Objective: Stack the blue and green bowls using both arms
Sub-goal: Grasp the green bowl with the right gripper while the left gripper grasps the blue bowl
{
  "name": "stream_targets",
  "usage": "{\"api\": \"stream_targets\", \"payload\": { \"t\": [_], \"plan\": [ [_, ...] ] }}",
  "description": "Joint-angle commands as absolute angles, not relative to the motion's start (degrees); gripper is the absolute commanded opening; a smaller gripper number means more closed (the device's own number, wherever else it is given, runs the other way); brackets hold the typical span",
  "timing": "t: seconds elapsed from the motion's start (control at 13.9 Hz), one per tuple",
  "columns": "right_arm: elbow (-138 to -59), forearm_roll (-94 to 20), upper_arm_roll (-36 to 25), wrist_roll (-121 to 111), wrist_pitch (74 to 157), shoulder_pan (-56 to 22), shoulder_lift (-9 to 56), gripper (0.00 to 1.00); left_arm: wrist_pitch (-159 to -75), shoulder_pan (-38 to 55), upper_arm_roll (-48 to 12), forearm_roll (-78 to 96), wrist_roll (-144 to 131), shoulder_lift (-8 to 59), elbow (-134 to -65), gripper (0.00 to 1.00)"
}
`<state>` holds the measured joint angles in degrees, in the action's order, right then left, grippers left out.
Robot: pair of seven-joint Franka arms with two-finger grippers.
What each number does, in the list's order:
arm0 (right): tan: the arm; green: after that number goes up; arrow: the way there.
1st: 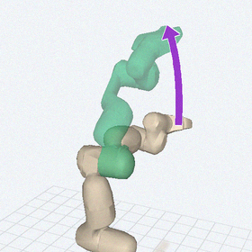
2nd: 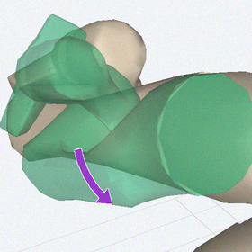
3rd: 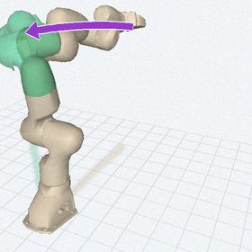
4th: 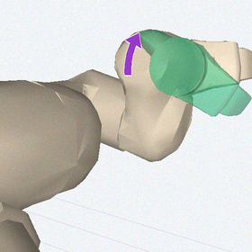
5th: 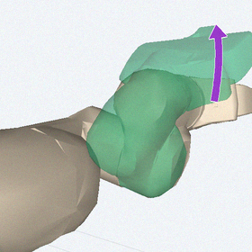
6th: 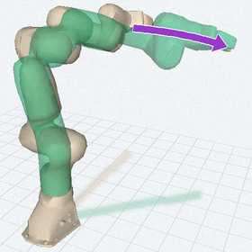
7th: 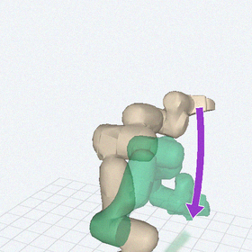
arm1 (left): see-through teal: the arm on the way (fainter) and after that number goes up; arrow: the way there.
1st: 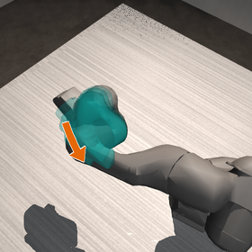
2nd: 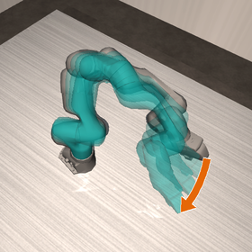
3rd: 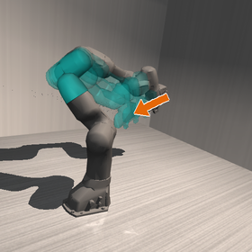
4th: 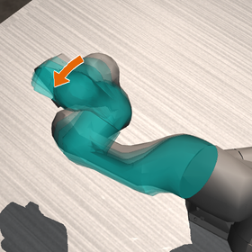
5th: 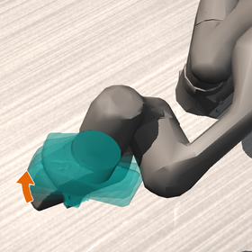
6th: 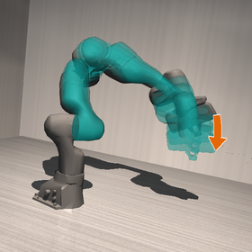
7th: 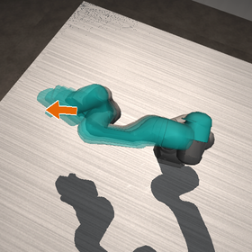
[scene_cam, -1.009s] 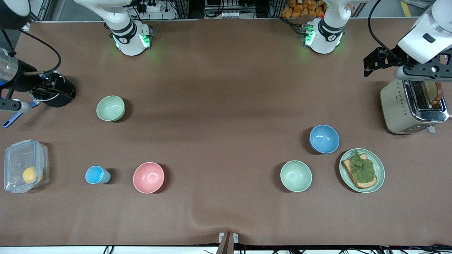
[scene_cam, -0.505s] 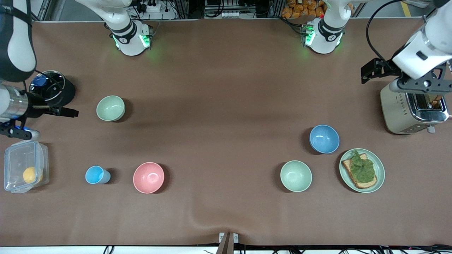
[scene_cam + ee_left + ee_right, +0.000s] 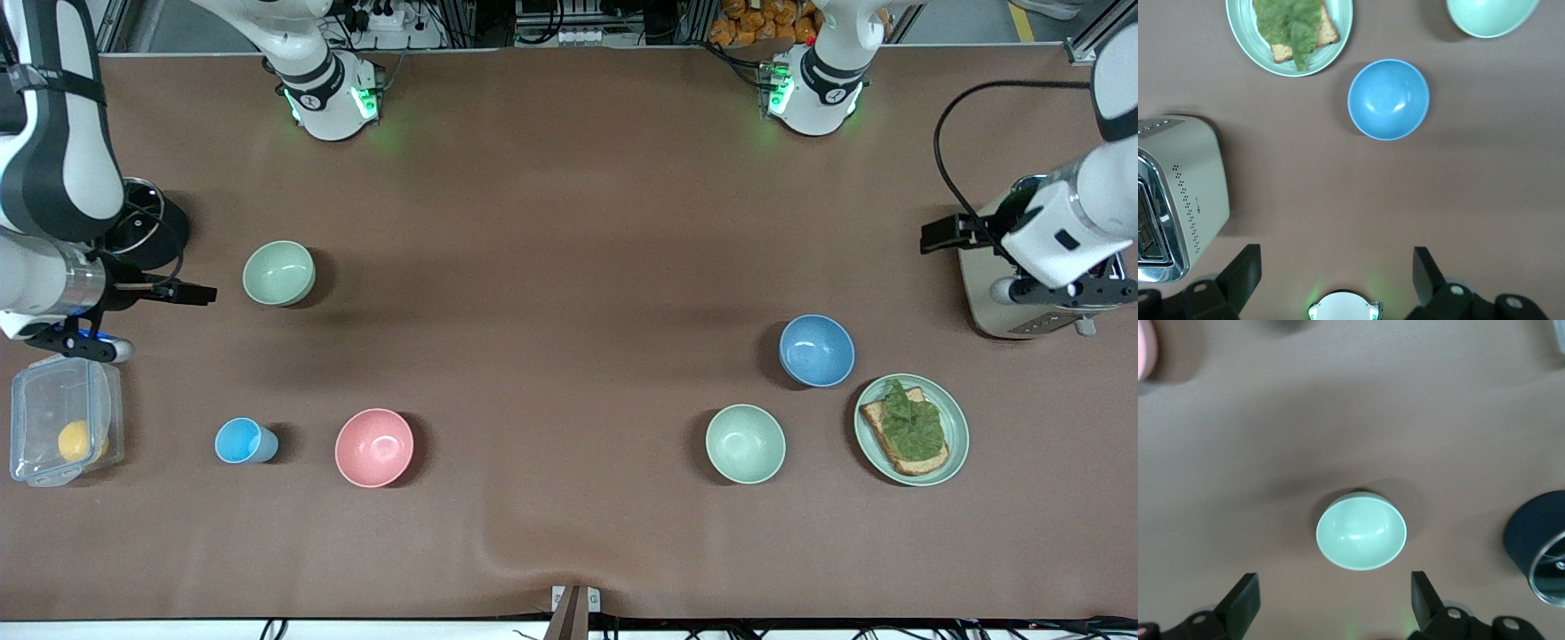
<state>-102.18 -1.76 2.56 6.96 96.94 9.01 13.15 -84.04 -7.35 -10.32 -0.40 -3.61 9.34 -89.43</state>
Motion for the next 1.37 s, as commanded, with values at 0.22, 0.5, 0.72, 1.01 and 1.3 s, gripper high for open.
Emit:
{"api": "stream_targets", "payload": {
  "t": [0.22,0.5,0.72,1.01,1.3],
  "plan": [
    [-116.00,-0.88,3.25,5.63,109.41,10.46,11.87,1.00,-90.60,-11.16,-10.63,-0.88,-3.43,15.11,-91.74,1.00],
    [-116.98,-0.88,3.25,2.56,110.03,12.04,12.92,1.00,-101.04,-11.08,-11.77,-0.88,-3.78,13.54,-102.80,1.00],
    [-120.58,-0.88,3.25,0.44,115.12,13.97,13.45,1.00,-110.10,-10.99,-12.57,-0.88,-3.78,13.79,-109.67,1.00],
    [-124.79,-1.14,3.34,0.09,120.65,13.53,13.45,1.00,-120.39,-11.07,-12.57,-0.88,-3.87,17.21,-112.85,1.00],
    [-127.44,-1.14,3.25,-5.78,127.08,14.76,16.34,1.00,-125.50,-10.99,-12.57,-0.88,-3.87,22.40,-112.76,1.00]
  ]
}}
